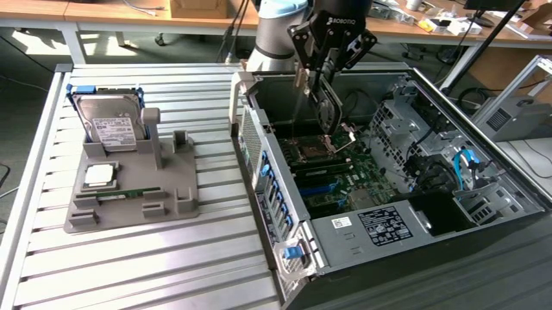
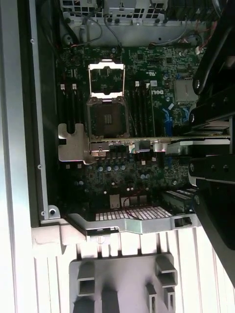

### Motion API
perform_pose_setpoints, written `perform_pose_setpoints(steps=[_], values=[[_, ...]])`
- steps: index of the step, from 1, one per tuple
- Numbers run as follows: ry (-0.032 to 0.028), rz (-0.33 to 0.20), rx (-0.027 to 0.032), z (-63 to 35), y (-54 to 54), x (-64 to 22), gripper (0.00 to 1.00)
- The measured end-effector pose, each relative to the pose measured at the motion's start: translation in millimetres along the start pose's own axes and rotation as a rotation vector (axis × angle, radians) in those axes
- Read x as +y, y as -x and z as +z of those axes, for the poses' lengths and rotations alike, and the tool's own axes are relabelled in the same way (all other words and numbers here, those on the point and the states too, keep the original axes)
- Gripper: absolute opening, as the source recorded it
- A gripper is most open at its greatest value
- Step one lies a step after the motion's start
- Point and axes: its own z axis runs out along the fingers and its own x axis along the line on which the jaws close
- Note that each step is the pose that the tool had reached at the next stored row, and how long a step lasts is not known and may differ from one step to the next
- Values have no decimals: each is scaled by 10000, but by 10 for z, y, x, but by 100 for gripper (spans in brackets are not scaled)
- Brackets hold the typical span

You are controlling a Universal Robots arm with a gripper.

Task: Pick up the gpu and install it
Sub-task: 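Pick up the gpu and move the gpu toward the slot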

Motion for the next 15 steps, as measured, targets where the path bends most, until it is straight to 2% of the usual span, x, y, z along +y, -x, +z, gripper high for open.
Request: perform_pose_setpoints(steps=[15], values=[[-27, 0, -2, 66, 135, 12, 27]])
